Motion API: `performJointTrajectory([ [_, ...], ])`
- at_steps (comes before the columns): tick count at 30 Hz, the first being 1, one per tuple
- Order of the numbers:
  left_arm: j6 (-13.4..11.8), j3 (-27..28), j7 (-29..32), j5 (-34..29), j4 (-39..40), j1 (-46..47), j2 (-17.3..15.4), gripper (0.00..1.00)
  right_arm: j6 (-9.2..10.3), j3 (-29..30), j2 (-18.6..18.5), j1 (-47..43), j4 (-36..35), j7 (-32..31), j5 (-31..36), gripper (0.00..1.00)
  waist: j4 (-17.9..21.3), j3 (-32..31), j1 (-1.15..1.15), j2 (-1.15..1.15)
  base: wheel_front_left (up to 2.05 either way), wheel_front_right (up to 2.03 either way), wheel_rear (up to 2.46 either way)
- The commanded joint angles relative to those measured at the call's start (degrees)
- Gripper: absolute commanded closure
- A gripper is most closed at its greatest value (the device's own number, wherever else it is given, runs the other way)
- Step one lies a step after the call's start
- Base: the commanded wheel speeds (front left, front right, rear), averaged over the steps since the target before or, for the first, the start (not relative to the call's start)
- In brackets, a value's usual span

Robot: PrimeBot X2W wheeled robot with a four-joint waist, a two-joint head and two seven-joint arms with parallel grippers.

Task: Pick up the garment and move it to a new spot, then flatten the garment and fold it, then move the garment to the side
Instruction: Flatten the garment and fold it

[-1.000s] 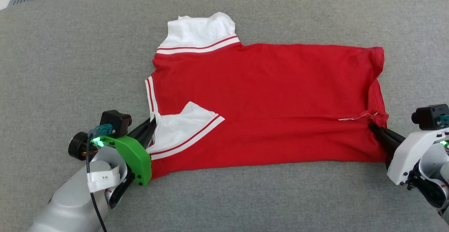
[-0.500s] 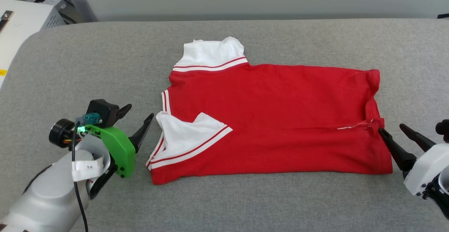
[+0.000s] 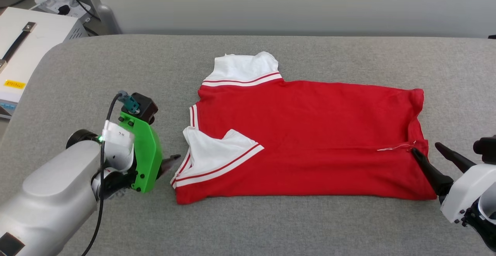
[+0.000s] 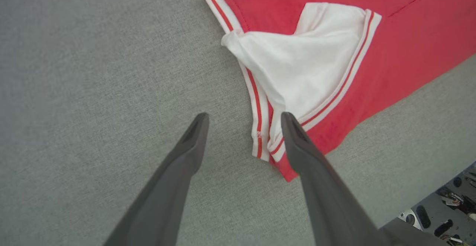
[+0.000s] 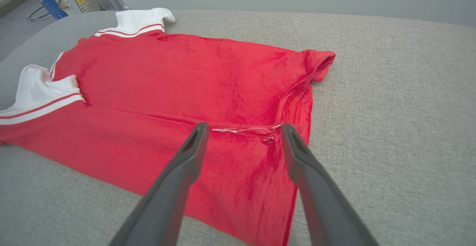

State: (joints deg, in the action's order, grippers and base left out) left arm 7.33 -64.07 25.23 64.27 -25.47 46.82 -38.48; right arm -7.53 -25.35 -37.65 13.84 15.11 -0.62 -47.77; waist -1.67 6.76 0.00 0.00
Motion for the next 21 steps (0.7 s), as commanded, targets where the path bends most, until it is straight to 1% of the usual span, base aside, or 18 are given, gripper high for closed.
performJointTrajectory([
  [1, 0.15, -0.12, 1.65, 1.57, -0.52, 0.99, -0.02, 0.0, 0.04, 0.54, 0.55, -0.97, -0.46, -0.45, 0.68, 0.0, 0.17, 0.15, 0.0, 0.0, 0.0, 0.0, 0.0],
  [7, -0.07, -1.3, 7.2, 4.54, -3.06, 0.06, 1.49, 0.0, 0.04, 1.9, 2.1, -1.07, -1.17, -2.16, 2.06, 0.0, 1.01, 0.84, 0.0, 0.0, 0.0, 0.0, 0.0],
  [13, -0.12, -2.39, 8.95, 5.89, -5.82, -1.9, 3.3, 0.0, 0.04, 2.65, 3.23, -0.61, -1.25, -2.98, 2.78, 0.0, 1.68, 1.91, 0.0, 0.0, 0.0, 0.0, 0.0],
  [21, -0.07, -3.34, 6.61, 5.83, -10.7, -4.19, 6.76, 0.0, 0.04, 2.59, 4.16, 1.07, -1.19, -3.65, 3.3, 0.0, 2.38, 3.44, 0.0, 0.0, 0.0, 0.0, 0.0],
])
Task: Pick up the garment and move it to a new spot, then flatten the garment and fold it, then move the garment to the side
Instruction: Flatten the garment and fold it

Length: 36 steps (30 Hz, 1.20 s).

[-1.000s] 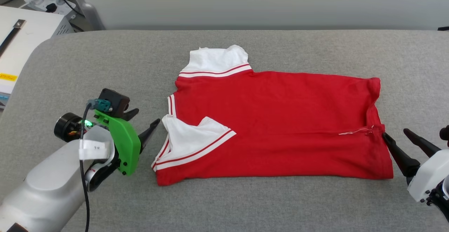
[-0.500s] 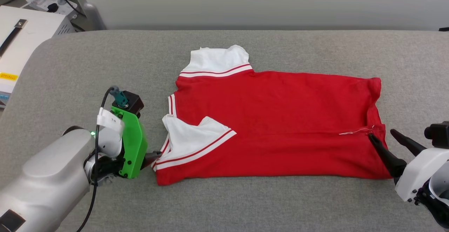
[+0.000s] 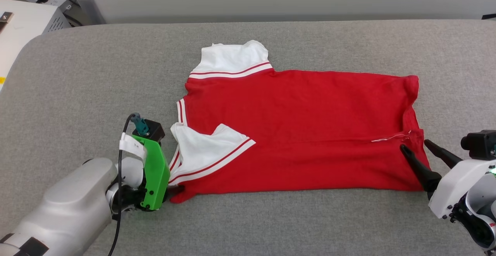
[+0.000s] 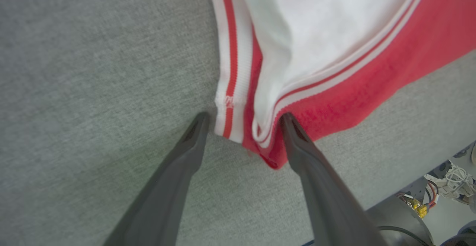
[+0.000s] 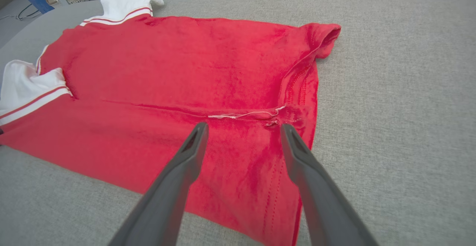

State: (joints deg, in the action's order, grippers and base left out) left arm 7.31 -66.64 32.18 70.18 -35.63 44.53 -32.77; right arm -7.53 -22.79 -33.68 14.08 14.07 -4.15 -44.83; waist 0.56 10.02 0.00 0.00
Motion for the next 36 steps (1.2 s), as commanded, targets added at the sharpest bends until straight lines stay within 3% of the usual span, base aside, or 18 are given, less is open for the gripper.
performJointTrajectory([
  [1, -0.03, -0.98, -0.63, -0.27, -0.97, -2.03, 1.32, 0.0, 0.04, -0.02, 0.24, 1.0, -0.11, -0.16, 0.4, 0.0, 0.19, 0.23, 0.0, 0.0, 0.0, 0.0, 0.0],
  [2, 0.0, -1.36, -0.85, -0.64, -1.38, -2.1, 1.55, 0.22, 0.04, -0.05, 0.29, 1.2, -0.05, -0.19, 0.46, 0.0, 0.22, 0.24, 0.0, 0.0, 0.0, 0.0, 0.0],
  [3, 0.02, -1.63, -1.13, -0.99, -1.63, -2.09, 1.66, 0.97, 0.04, -0.11, 0.28, 1.35, 0.01, -0.2, 0.56, 0.0, 0.21, 0.21, 0.0, 0.0, 0.0, 0.0, 0.0],
  [4, 0.05, -1.85, -1.48, -1.24, -1.91, -2.08, 1.76, 1.0, 0.04, -0.33, -0.05, 1.65, 0.01, -0.25, 1.07, 0.0, 0.17, 0.14, 0.0, 0.0, 0.0, 0.0, 0.0],
  [12, 0.15, -1.33, -6.07, -1.66, 1.28, -0.65, 0.21, 1.0, 0.04, 1.45, -4.96, 4.53, -0.96, -1.99, 3.8, 0.0, -0.46, -1.7, 0.0, 0.0, 0.0, 0.0, 0.0],
  [20, 0.17, -0.93, -10.19, -2.76, 7.89, 0.33, -2.9, 1.0, 0.04, 0.44, -10.21, 5.95, -3.76, -21.15, -0.21, 0.0, -1.08, -2.07, 0.0, 0.0, 0.0, 0.0, 0.0],
  [26, -0.04, -1.01, -11.27, -4.19, 11.23, 0.94, -4.1, 1.0, 0.04, 1.87, -8.6, 5.77, -4.69, -33.48, -2.07, 0.0, -1.71, -0.85, 0.0, 0.0, 0.0, 0.0, 0.0],
  [28, -0.47, -0.94, -11.74, -4.77, 12.62, 1.43, -4.02, 1.0, 0.04, 2.12, -6.34, 5.61, -2.22, -36.67, -1.2, 0.0, -2.38, 0.21, 0.0, 0.0, 0.0, 0.0, 0.0],
  [36, -0.84, -0.52, -13.11, -5.07, 13.32, 1.57, -3.85, 1.0, 0.04, 1.51, -1.35, 5.3, 6.65, -35.37, 1.66, 0.0, -3.32, 2.5, 0.0, 0.0, 0.0, 0.0, 0.0],
])
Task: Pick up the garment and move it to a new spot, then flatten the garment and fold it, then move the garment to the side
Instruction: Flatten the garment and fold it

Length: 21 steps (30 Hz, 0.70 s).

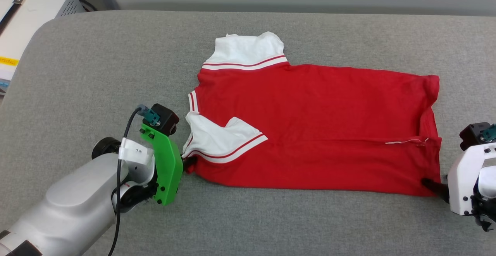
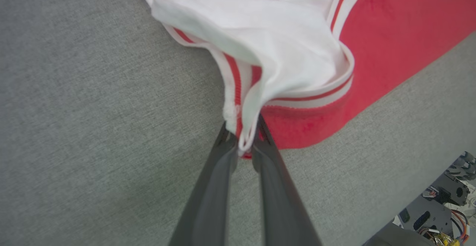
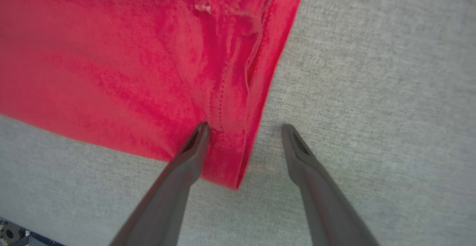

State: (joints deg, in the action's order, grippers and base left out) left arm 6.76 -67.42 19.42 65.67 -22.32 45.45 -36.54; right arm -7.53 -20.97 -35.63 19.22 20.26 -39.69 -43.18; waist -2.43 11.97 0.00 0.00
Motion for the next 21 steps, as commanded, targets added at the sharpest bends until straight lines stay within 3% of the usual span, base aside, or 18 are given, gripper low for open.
performJointTrajectory([
  [1, -0.29, 0.21, -0.54, -0.6, -0.11, 0.49, -0.03, 1.0, 0.04, -0.58, 1.48, -0.11, 1.68, 0.49, -0.13, 0.0, -0.37, 0.72, 0.0, 0.0, 0.0, 0.0, 0.0],
  [7, -0.24, 0.12, -1.6, 0.01, -1.01, -1.16, -0.09, 1.0, 0.04, -3.04, 3.89, -0.48, 4.47, 3.13, -1.51, 0.0, 0.16, 0.68, 0.0, 0.0, 0.0, 0.0, 0.0],
  [8, -0.23, 0.1, -1.78, 0.12, -1.18, -1.48, -0.14, 1.0, 0.04, -3.36, 3.83, -0.39, 4.55, 3.85, -1.66, 0.62, 0.29, 0.43, 0.0, 0.0, 0.0, 0.0, 0.0],
  [9, -0.24, 0.14, -2.09, 0.36, -1.43, -1.98, -0.16, 1.0, 0.04, -3.84, 3.71, -0.29, 4.47, 4.87, -1.88, 1.0, 0.5, -0.08, 0.0, 0.0, 0.0, 0.0, 0.0],
  [14, -0.4, 0.22, -3.98, 1.98, -2.05, -5.8, -0.77, 1.0, 0.04, -5.64, 1.69, -0.79, 2.72, 10.46, -3.53, 1.0, 1.51, -3.85, 0.0, 0.0, 0.0, 0.0, 0.0],
  [21, -1.98, 0.74, -6.12, 2.46, 2.93, -9.03, -4.34, 1.0, 0.04, -4.91, -1.38, -4.54, -2.13, 14.05, -5.9, 1.0, 1.6, -7.52, 0.0, 0.0, 0.0, 0.0, 0.0],
])
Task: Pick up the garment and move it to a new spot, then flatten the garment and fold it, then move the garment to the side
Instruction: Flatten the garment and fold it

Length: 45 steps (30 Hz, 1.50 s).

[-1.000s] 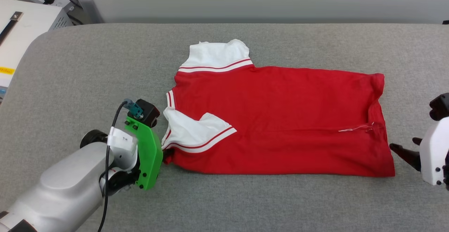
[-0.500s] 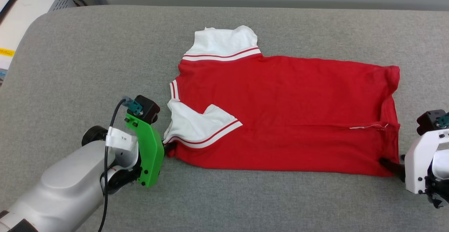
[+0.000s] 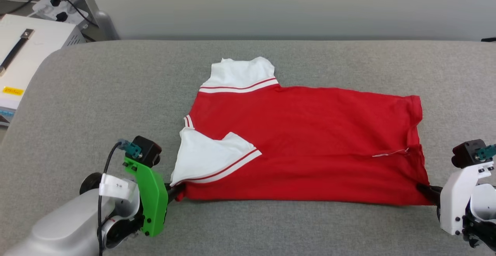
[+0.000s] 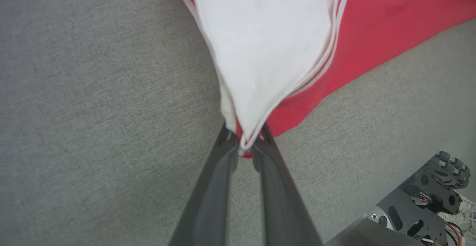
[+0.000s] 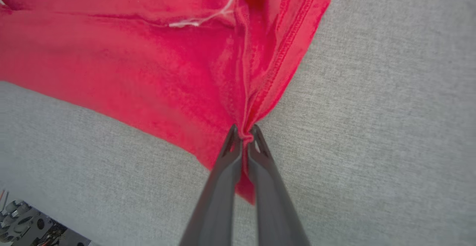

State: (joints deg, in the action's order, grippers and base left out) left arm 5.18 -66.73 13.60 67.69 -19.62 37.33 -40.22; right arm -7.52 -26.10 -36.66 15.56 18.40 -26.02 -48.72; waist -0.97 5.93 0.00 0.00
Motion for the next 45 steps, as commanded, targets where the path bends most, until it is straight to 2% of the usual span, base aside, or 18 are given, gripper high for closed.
performJointTrajectory([
  [1, -0.71, -0.01, -0.29, 0.46, 1.09, -1.35, -1.28, 1.0, 0.03, 0.48, -0.81, -1.58, -0.95, 0.58, -0.52, 1.0, 0.11, -1.74, 0.0, 0.0, 0.0, 0.0, 0.0],
  [8, -4.03, -0.6, -0.45, 0.72, 8.59, -5.28, -5.76, 1.0, 0.03, 4.18, -3.32, -8.17, -6.39, 0.77, -1.13, 1.0, -0.03, -3.4, 0.0, 0.0, 0.0, 0.0, 0.0],
  [13, -6.1, -1.44, -0.61, 1.41, 11.63, -8.53, -7.14, 1.0, 0.03, 7.76, -2.92, -13.01, -8.54, -0.81, -0.73, 1.0, 0.2, -3.25, 0.0, 0.0, 0.0, 0.0, 0.0],
  [18, -7.6, -1.98, -0.81, 1.22, 11.63, -9.87, -6.89, 1.0, 0.03, 9.87, -0.72, -14.83, -8.76, -2.64, -0.22, 1.0, 0.65, -1.97, 0.0, 0.0, 0.0, 0.0, 0.0],
  [27, -6.98, -1.77, -2.28, 1.35, 6.0, -9.83, -4.29, 1.0, 0.03, 10.37, 2.7, -14.03, -4.3, -3.62, 2.48, 1.0, 0.61, -0.47, 0.0, 0.0, 0.0, 0.0, 0.0],
  [28, -6.89, -1.78, -2.54, 1.26, 5.5, -9.84, -3.97, 0.92, 0.03, 10.22, 2.8, -13.93, -4.02, -3.09, 3.15, 1.0, 0.53, -0.53, 0.0, 0.0, 0.0, 0.0, 0.0],
  [29, -6.77, -1.73, -2.91, 1.31, 5.03, -9.96, -3.6, 0.58, 0.03, 10.14, 3.12, -13.86, -3.85, -2.22, 3.7, 0.76, 0.45, -0.7, 0.0, 0.0, 0.0, 0.0, 0.0],
  [30, -6.75, -1.6, -3.41, 1.34, 4.84, -10.09, -3.4, 0.02, 0.03, 10.36, 3.62, -13.81, -3.84, -1.48, 3.71, 0.2, 0.44, -0.94, 0.0, 0.0, 0.0, 0.0, 0.0],
  [31, -6.91, -1.31, -4.28, 1.23, 4.73, -10.2, -3.33, 0.0, 0.03, 10.7, 4.09, -13.78, -3.96, -0.48, 3.84, 0.0, 0.4, -1.28, 0.0, 0.0, 0.0, 0.0, 0.0],
  [39, -8.17, 1.71, -9.06, -0.4, 8.35, -8.58, -7.17, 0.0, 0.03, 13.33, 5.15, -14.5, -9.19, 8.12, 7.83, 0.0, 0.35, -3.26, 0.0, 0.0, 0.0, 0.0, 0.0],
  [42, -9.41, 3.82, -10.51, -1.21, 10.62, -6.37, -9.11, 0.0, 0.03, 15.57, 6.06, -13.96, -11.63, 12.4, 10.88, 0.0, 0.65, -3.25, 0.0, 0.0, 0.0, 0.0, 0.0],
  [45, -11.28, 6.29, -13.0, -3.41, 11.85, -2.9, -10.04, 0.0, 0.03, 18.68, 8.83, -13.02, -14.45, 16.28, 13.83, 0.0, 1.35, -2.58, 0.0, 0.0, 0.0, 0.0, 0.0],
])
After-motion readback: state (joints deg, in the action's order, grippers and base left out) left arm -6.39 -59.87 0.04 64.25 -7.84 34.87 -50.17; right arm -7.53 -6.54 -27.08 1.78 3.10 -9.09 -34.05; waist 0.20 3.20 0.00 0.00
